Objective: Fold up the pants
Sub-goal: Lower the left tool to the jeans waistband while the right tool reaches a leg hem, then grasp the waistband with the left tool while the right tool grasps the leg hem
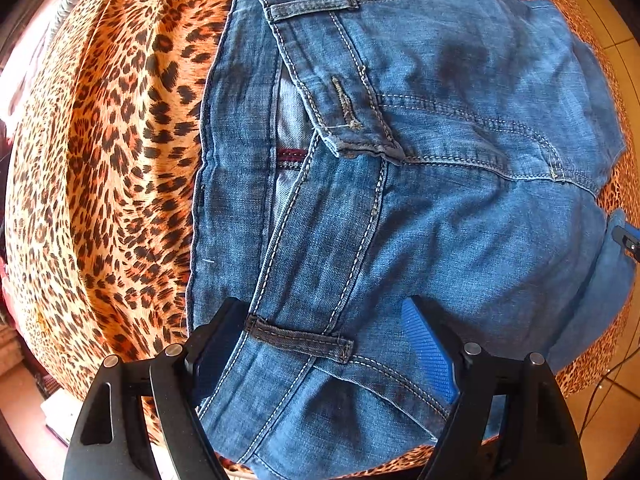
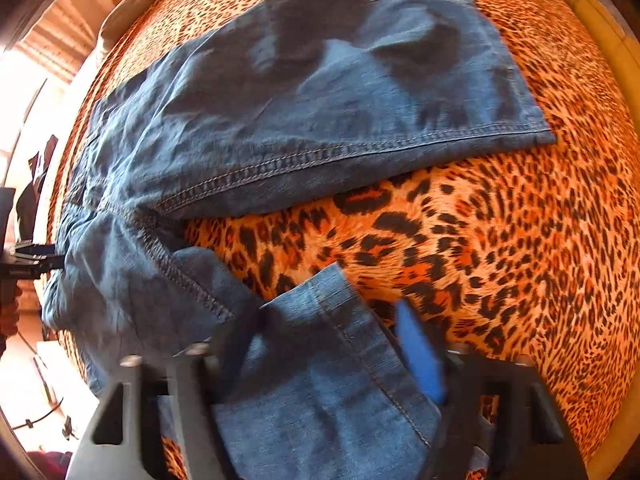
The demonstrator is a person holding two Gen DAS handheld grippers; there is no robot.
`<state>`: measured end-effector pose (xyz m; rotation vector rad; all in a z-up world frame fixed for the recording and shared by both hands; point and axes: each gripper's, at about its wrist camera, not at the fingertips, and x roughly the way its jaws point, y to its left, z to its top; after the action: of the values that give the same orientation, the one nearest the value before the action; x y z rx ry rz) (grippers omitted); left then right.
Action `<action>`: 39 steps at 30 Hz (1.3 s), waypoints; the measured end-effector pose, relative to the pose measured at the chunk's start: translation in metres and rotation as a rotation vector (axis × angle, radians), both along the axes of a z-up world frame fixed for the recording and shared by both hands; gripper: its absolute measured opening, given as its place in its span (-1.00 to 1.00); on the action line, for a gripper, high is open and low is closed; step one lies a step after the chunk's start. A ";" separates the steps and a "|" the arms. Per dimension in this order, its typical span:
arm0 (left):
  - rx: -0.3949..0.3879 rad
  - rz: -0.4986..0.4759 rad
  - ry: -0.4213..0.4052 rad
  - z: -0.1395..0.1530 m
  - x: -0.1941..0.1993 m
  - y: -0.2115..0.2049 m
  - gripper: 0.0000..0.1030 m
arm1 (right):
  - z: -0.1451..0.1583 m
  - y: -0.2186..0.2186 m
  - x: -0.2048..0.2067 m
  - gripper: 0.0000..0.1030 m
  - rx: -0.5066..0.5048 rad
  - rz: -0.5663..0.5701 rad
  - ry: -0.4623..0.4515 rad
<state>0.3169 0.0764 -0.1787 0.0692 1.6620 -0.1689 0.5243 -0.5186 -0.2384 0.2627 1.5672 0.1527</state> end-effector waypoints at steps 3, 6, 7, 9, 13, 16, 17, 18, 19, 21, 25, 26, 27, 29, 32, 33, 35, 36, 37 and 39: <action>0.023 -0.029 0.004 -0.001 0.001 -0.008 0.16 | 0.019 0.008 -0.025 -0.85 0.019 0.025 -0.035; 0.040 -0.051 0.017 0.004 -0.011 -0.014 -0.15 | 0.060 0.008 -0.079 -0.85 0.085 -0.069 -0.116; 0.034 -0.056 0.013 0.007 -0.016 -0.013 -0.13 | 0.072 0.007 -0.104 -0.85 0.097 -0.105 -0.134; 0.018 -0.064 0.014 0.009 -0.031 -0.009 -0.15 | 0.092 0.010 -0.164 -0.85 0.116 -0.185 -0.134; 0.029 -0.079 0.064 -0.009 -0.055 -0.003 -0.15 | 0.073 0.008 -0.294 -0.71 0.037 -0.326 0.101; 0.004 -0.094 0.051 -0.001 -0.063 0.000 -0.15 | 0.069 -0.001 -0.350 -0.56 -0.047 -0.411 0.196; -0.010 -0.102 0.046 0.004 -0.060 0.000 -0.15 | 0.078 -0.005 -0.355 -0.56 -0.051 -0.447 0.173; -0.019 -0.108 0.030 0.010 -0.055 0.001 -0.14 | 0.089 -0.011 -0.358 -0.52 -0.021 -0.498 0.130; -0.020 -0.107 -0.001 0.016 -0.049 0.002 -0.10 | 0.100 -0.018 -0.358 -0.23 0.001 -0.551 0.074; -0.029 -0.077 -0.056 0.024 -0.032 0.006 0.09 | 0.117 -0.029 -0.354 0.38 0.001 -0.638 -0.028; -0.097 0.052 -0.033 0.015 -0.005 0.013 0.24 | 0.109 -0.040 -0.332 0.43 0.002 -0.700 -0.090; -0.109 0.065 -0.013 0.009 -0.002 0.011 0.24 | 0.100 -0.041 -0.325 0.43 -0.008 -0.704 -0.090; -0.103 0.073 0.001 0.005 0.004 0.012 0.24 | 0.093 -0.044 -0.319 0.43 -0.019 -0.706 -0.081; -0.063 0.067 0.012 -0.006 0.011 0.005 0.22 | 0.073 -0.045 -0.311 0.43 -0.045 -0.730 -0.056; 0.018 0.031 -0.018 -0.018 0.010 -0.016 -0.06 | 0.045 -0.044 -0.303 0.17 -0.052 -0.741 -0.033; 0.063 0.012 -0.039 -0.015 0.012 -0.024 -0.24 | 0.046 -0.039 -0.299 -0.39 -0.077 -0.708 -0.047; 0.090 0.000 -0.082 -0.007 0.001 -0.029 -0.39 | 0.049 -0.035 -0.288 -0.93 -0.118 -0.652 -0.058; 0.126 -0.005 -0.118 -0.004 0.000 -0.032 -0.41 | 0.055 -0.037 -0.287 -0.93 -0.133 -0.660 -0.091; 0.169 -0.017 -0.136 -0.004 -0.003 -0.032 -0.39 | 0.056 -0.041 -0.286 -0.93 -0.145 -0.663 -0.100; 0.184 0.000 -0.114 -0.008 -0.002 -0.029 -0.38 | 0.043 -0.047 -0.284 -0.91 -0.177 -0.639 -0.015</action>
<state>0.3146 0.0472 -0.1867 0.2147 1.5601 -0.0110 0.2406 -0.5651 -0.1952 0.6042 1.4022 -0.4778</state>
